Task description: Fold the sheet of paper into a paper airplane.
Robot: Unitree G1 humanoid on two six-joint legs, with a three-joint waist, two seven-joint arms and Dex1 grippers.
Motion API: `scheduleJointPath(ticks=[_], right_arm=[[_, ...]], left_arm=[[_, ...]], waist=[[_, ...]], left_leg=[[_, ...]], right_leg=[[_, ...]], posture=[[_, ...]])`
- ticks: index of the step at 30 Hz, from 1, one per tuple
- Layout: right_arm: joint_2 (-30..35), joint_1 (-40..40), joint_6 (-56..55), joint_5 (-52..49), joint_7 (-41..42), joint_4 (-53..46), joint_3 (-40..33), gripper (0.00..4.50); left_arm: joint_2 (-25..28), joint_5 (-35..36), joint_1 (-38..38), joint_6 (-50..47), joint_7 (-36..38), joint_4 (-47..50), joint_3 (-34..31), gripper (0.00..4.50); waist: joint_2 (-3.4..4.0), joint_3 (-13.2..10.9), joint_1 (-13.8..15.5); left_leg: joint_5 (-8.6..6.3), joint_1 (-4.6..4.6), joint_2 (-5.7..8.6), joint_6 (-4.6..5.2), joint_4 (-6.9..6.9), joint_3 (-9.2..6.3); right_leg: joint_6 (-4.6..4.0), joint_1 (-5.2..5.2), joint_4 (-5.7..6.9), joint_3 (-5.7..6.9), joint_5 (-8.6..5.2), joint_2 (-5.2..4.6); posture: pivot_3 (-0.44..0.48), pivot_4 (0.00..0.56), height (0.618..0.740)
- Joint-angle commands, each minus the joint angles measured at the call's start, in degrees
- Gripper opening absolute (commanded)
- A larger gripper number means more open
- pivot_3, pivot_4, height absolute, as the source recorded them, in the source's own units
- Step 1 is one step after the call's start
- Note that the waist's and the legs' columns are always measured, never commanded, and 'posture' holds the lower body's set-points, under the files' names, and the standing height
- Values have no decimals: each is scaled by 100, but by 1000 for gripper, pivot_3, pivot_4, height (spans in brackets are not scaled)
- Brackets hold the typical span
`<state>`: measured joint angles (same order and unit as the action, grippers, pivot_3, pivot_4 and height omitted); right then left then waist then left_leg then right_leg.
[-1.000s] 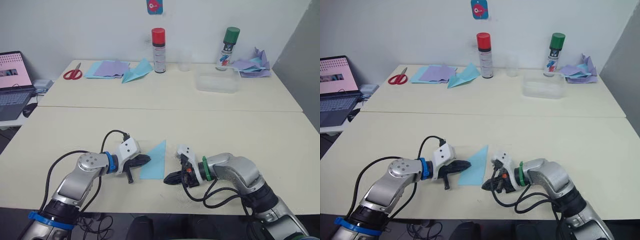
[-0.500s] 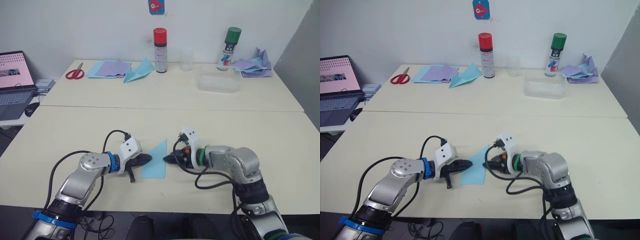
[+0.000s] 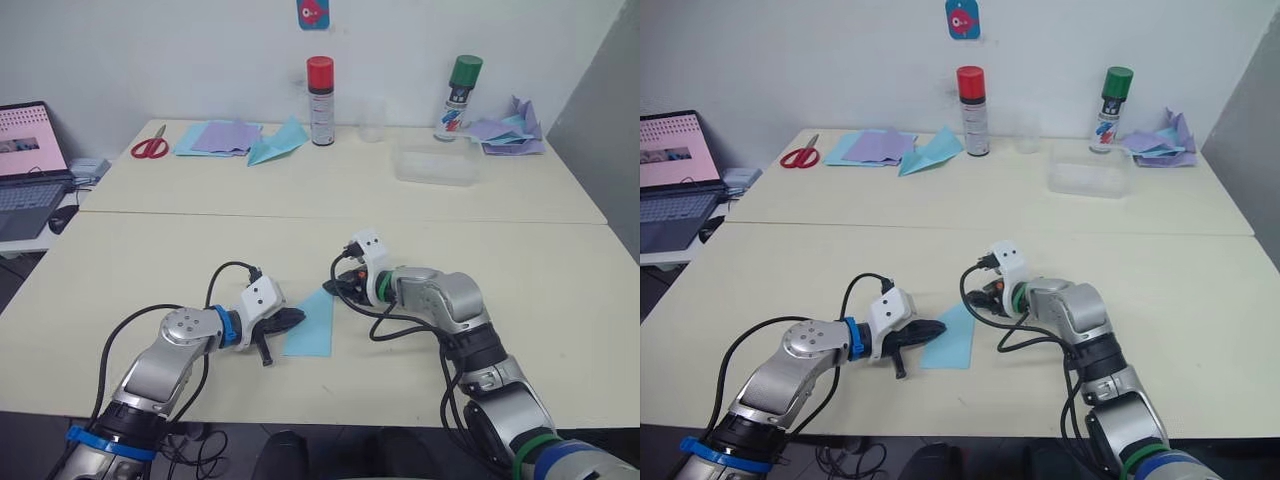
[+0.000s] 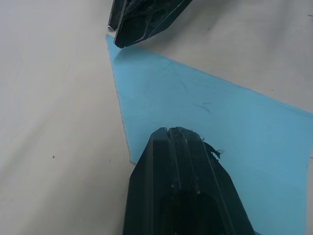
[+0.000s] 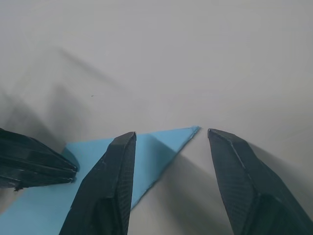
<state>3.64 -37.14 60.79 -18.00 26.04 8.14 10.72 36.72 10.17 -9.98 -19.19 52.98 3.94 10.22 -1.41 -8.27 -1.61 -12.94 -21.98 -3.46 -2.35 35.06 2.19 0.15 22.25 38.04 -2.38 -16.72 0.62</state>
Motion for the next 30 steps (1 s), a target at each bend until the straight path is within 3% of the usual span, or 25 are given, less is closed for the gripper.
scheduleJointPath(ticks=[1,16,19,23,30], right_arm=[[-254,19,338,-243,133,-141,145,2398],[-605,-30,1123,-705,21,-238,-526,2398],[-278,-85,1177,-750,95,-475,-578,2398],[400,-5,2119,-1131,283,-1215,-682,2398],[491,492,3171,-1830,-344,-2407,-959,2398]], left_arm=[[-28,-317,221,-226,-190,-354,243,0],[-53,-341,255,-224,-224,-351,193,0],[-55,-337,246,-215,-208,-365,193,0],[-47,-331,224,-178,-172,-435,195,0],[-121,-333,199,-190,-175,-432,249,0]], waist=[[0,0,-2],[6,-2,-7],[9,-7,-2],[14,-13,11],[21,-12,18]], left_leg=[[0,0,-1,0,0,0],[0,-6,-1,0,-9,3],[0,-7,-1,0,-9,2],[0,-19,3,0,-8,5],[1,-53,0,1,-9,-6]], right_leg=[[1,0,0,0,0,0],[3,4,-6,0,2,-1],[0,5,-8,2,0,-3],[-3,8,-14,4,-2,-10],[9,8,-8,22,5,-10]], posture=[[0,150,740],[0,150,740],[0,150,740],[0,150,740],[0,150,740]])
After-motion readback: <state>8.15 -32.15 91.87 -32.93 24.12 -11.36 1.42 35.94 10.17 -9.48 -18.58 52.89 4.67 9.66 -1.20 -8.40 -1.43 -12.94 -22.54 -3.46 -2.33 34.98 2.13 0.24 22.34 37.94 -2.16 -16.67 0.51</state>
